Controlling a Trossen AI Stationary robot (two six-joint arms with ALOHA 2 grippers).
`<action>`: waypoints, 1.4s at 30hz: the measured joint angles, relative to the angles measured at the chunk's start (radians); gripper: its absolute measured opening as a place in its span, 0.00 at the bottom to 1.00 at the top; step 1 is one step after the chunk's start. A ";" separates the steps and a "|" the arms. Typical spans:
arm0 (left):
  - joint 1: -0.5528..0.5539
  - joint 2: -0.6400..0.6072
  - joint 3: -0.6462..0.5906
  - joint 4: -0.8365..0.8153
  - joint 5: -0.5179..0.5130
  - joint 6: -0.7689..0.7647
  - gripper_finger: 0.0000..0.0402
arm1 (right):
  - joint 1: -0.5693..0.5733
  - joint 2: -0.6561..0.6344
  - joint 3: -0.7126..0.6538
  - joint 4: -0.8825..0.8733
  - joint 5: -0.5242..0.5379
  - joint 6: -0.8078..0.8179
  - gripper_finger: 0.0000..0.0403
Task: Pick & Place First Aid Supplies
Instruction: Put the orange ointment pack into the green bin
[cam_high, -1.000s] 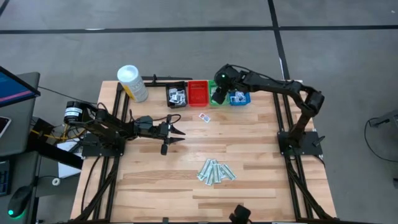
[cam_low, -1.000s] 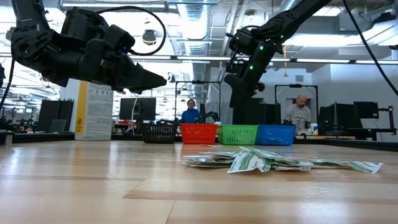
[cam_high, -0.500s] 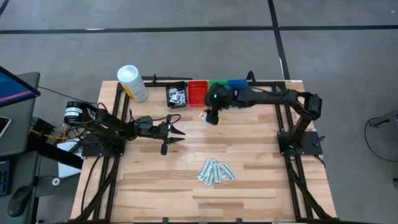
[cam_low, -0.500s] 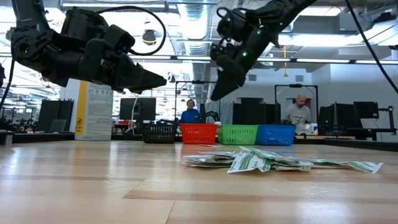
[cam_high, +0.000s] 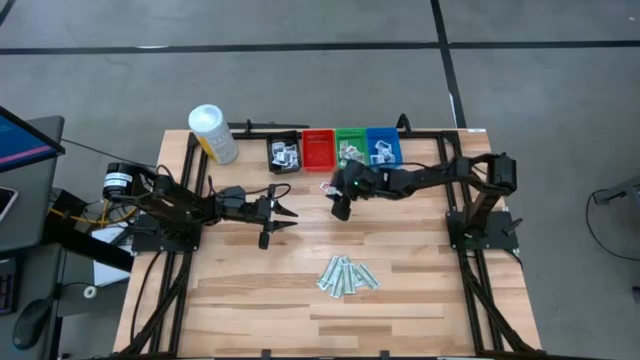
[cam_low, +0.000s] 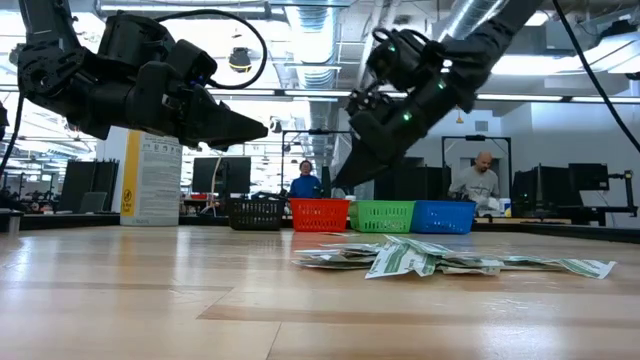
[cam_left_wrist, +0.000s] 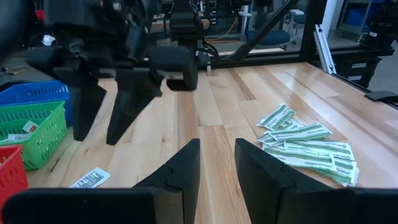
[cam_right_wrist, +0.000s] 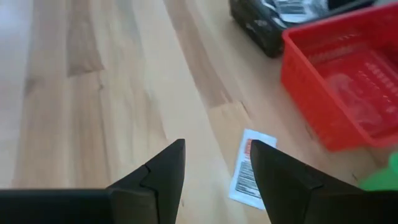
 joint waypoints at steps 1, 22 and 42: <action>0.000 0.000 0.000 0.000 0.000 0.000 0.25 | 0.000 0.000 -0.018 0.024 0.021 0.010 0.44; 0.000 0.000 0.000 0.006 0.000 0.000 0.25 | -0.001 0.205 -0.086 0.308 0.112 0.023 0.44; 0.000 0.000 0.000 0.006 0.000 0.000 0.25 | -0.008 0.266 -0.061 0.283 0.141 0.068 0.24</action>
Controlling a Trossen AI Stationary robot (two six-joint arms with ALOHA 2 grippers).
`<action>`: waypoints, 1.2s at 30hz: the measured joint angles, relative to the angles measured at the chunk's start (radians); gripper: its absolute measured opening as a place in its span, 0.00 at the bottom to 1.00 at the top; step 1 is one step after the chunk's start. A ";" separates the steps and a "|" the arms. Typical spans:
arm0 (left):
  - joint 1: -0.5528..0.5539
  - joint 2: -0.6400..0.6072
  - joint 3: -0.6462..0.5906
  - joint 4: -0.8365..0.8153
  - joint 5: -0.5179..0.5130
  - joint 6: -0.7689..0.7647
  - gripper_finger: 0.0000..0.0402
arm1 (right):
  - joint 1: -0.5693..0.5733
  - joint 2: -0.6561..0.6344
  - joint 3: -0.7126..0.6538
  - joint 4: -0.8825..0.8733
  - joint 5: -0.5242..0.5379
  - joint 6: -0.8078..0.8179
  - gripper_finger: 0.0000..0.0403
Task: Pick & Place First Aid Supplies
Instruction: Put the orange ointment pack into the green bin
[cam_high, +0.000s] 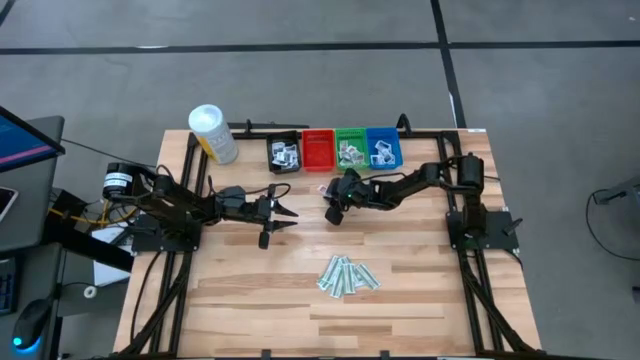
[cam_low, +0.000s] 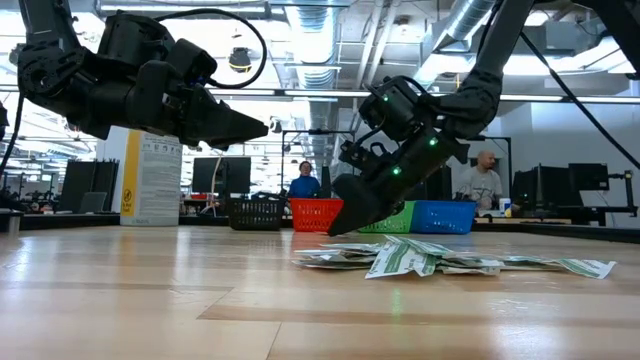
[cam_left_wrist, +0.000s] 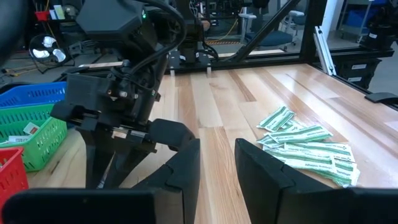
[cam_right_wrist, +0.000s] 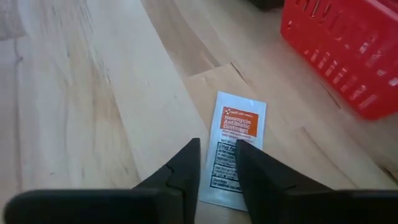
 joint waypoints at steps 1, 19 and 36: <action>0.000 0.000 0.000 0.000 0.000 0.000 0.25 | 0.001 0.000 0.000 0.000 0.000 0.000 0.22; 0.000 0.000 0.000 0.000 0.000 0.000 0.25 | 0.002 0.002 -0.003 0.004 0.002 -0.004 0.01; 0.000 0.000 0.000 0.000 0.000 0.000 0.25 | 0.072 -0.204 -0.009 -0.068 0.003 -0.064 0.00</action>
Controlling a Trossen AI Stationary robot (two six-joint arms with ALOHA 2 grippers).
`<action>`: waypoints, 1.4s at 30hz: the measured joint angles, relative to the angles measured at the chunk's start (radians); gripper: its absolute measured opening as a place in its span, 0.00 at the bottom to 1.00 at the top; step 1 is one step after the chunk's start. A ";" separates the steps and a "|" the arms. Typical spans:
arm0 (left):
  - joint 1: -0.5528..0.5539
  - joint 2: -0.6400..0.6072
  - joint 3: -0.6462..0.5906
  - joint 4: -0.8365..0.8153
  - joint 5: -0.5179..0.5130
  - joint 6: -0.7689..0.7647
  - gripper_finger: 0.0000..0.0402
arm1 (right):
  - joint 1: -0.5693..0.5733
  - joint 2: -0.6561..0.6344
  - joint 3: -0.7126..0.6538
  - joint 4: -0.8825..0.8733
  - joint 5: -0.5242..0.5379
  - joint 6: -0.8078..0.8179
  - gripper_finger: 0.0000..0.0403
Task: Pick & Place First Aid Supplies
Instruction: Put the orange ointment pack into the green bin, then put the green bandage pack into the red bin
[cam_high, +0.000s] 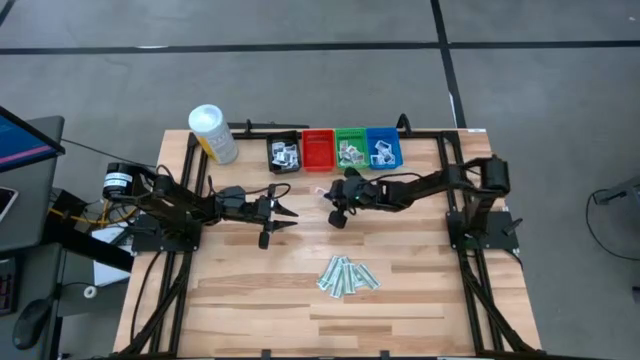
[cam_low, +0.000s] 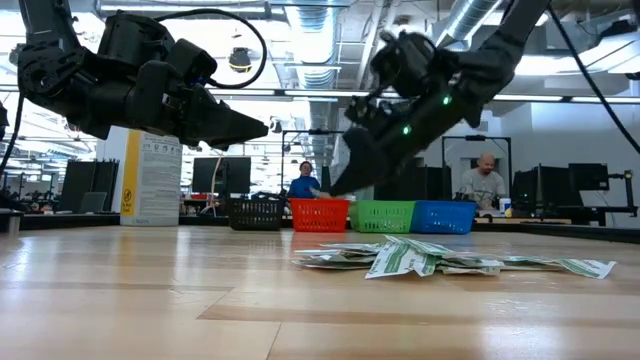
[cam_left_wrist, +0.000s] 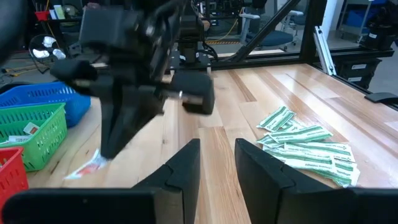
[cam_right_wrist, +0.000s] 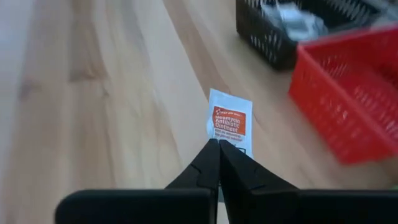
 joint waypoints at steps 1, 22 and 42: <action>0.000 0.000 0.000 0.000 0.000 0.000 0.25 | 0.008 -0.015 0.000 -0.003 0.000 -0.011 0.00; 0.000 0.000 0.000 0.001 0.000 0.000 0.25 | -0.258 -0.275 0.003 -0.188 0.186 -0.012 0.03; 0.000 0.000 0.000 0.002 0.000 -0.007 0.25 | -0.142 -0.274 0.003 -0.282 0.172 -0.071 0.33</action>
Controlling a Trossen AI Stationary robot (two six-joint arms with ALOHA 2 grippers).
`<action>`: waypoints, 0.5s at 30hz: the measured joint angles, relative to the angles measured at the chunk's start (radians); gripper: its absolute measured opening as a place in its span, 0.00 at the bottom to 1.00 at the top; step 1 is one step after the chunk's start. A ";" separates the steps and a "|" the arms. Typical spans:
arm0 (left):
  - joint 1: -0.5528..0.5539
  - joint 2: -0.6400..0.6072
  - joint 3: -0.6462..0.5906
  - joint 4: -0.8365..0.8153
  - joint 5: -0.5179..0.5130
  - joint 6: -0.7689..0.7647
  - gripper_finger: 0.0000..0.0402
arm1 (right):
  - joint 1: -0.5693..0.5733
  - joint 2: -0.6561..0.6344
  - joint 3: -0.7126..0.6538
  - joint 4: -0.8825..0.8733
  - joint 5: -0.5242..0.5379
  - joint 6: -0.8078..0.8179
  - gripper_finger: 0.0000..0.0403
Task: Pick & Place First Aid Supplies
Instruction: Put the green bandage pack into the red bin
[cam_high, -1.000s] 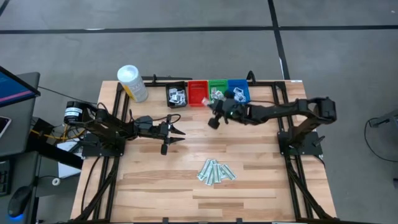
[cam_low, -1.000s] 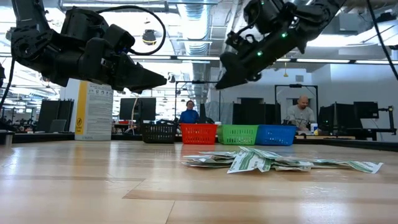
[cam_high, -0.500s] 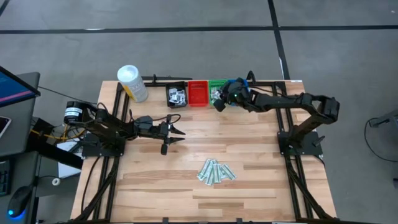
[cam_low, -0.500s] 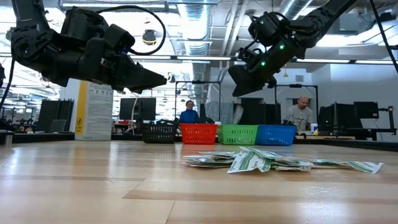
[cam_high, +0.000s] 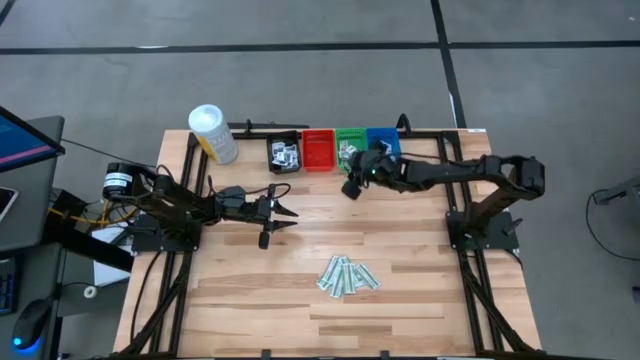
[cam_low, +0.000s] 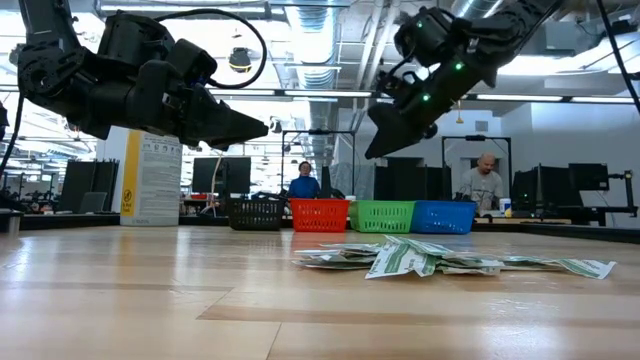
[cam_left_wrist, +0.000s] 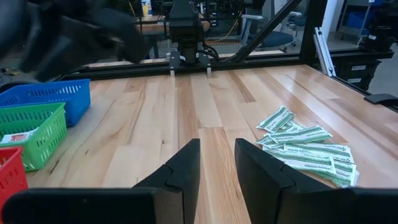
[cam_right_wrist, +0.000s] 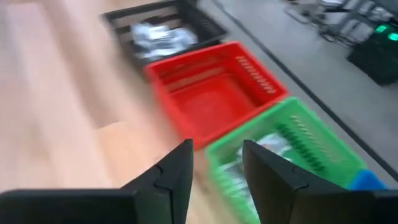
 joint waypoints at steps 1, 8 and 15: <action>0.000 0.000 0.000 0.000 0.000 0.000 0.25 | 0.022 0.000 0.000 -0.008 -0.001 0.000 0.33; 0.000 0.000 0.000 0.000 0.000 -0.001 0.25 | 0.217 -0.001 0.001 -0.066 0.006 0.009 0.31; 0.000 0.000 0.000 0.038 0.000 -0.086 0.25 | 0.445 -0.002 0.001 -0.240 0.007 0.184 0.31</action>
